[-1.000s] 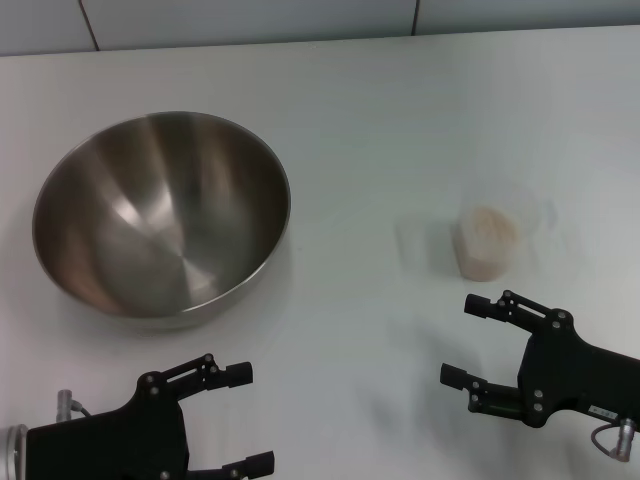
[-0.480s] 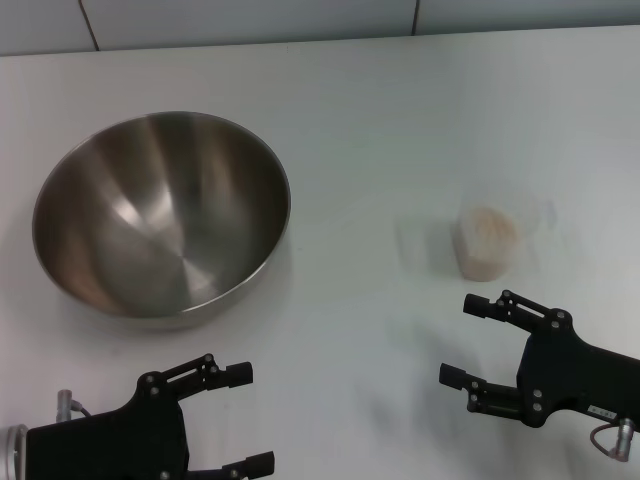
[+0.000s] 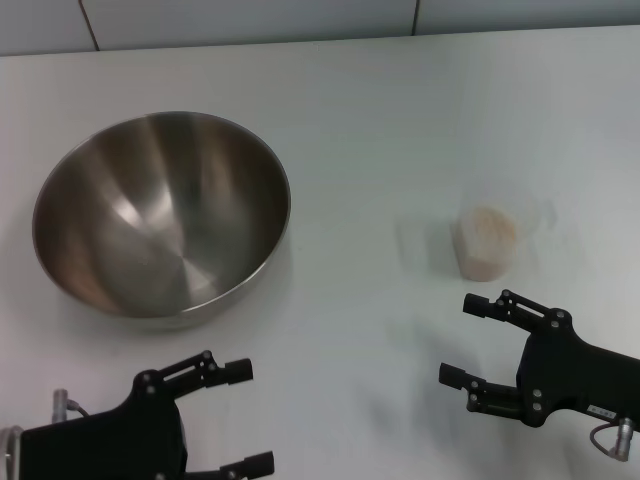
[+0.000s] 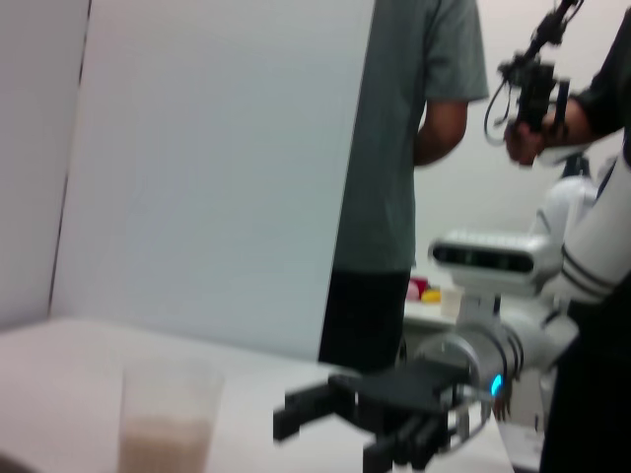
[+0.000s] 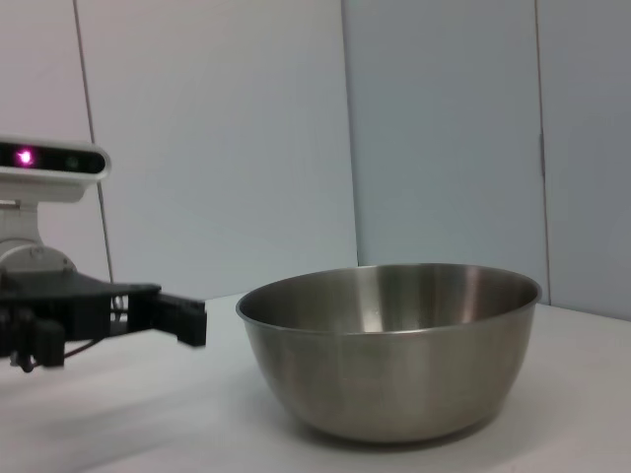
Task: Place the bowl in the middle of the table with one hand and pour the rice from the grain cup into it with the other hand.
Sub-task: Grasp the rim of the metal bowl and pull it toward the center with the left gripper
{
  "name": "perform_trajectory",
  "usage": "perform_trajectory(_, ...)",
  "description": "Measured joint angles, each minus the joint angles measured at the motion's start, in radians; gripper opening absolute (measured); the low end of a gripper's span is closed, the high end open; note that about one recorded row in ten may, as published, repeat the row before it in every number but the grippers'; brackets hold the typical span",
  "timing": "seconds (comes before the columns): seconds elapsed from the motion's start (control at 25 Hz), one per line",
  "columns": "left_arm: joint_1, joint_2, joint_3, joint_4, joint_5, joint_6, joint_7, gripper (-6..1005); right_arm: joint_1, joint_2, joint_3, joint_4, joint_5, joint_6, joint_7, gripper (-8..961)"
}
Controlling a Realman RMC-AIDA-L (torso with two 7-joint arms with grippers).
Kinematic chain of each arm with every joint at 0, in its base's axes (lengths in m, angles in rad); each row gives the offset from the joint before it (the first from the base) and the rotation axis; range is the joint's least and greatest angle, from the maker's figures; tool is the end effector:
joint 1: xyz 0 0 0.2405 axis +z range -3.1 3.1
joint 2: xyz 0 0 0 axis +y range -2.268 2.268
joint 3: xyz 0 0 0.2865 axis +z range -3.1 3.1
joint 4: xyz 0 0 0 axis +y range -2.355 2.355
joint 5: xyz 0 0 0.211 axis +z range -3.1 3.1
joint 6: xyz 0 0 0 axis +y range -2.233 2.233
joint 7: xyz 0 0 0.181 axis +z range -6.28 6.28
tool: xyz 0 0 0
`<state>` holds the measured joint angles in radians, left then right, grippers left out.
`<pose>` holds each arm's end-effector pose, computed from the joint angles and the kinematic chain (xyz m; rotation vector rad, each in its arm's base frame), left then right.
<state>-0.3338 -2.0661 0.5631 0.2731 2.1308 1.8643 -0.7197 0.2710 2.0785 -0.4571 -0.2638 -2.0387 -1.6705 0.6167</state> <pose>-0.3005 0.2097 -0.0831 -2.8095 -0.3208 -1.0898 0.3356 0.2301 -0.0837 -2.5428 0.3683 0.8708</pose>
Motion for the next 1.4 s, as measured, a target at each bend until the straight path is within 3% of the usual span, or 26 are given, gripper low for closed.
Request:
perform_trajectory(0.12,0.0,0.0,-0.007,0.0,-0.007,0.016,0.004,833,0.001,0.0,0.0,0.0,0.0,0.0,0.0,831)
perform_trajectory(0.24,0.002,0.001,-0.123,0.004,-0.078,0.051,0.008,830,0.0,0.0,0.0,0.001,0.0,0.0,0.0,831)
perform_trajectory(0.28,0.002,0.001,-0.123,0.004,-0.078,0.051,0.008,829,-0.001,0.0,0.0,0.002,0.0,0.0,0.0,832)
perform_trajectory(0.32,0.006,0.003,-0.234,0.008,-0.14,0.056,0.005,828,-0.002,0.0,0.0,0.002,0.001,0.0,0.0,832)
perform_trajectory(0.44,0.007,0.004,-0.29,0.01,-0.168,0.049,0.001,825,-0.003,0.0,0.002,0.003,0.003,-0.001,0.0,832)
perform_trajectory(0.52,-0.003,0.002,-0.432,0.008,-0.212,-0.014,-0.002,823,-0.004,0.0,0.006,0.004,0.003,-0.003,0.0,831)
perform_trajectory(0.72,-0.036,-0.002,-0.541,-0.003,-0.237,-0.133,0.003,819,-0.004,0.0,0.007,0.005,0.005,-0.003,0.0,831)
perform_trajectory(1.04,-0.11,-0.002,-0.583,-0.018,-0.253,-0.334,0.011,811,0.001,0.0,0.009,0.005,0.007,-0.003,0.0,832)
perform_trajectory(1.4,-0.121,-0.002,-0.579,-0.019,-0.253,-0.353,0.011,803,0.007,0.0,0.009,0.005,0.008,-0.003,0.0,831)
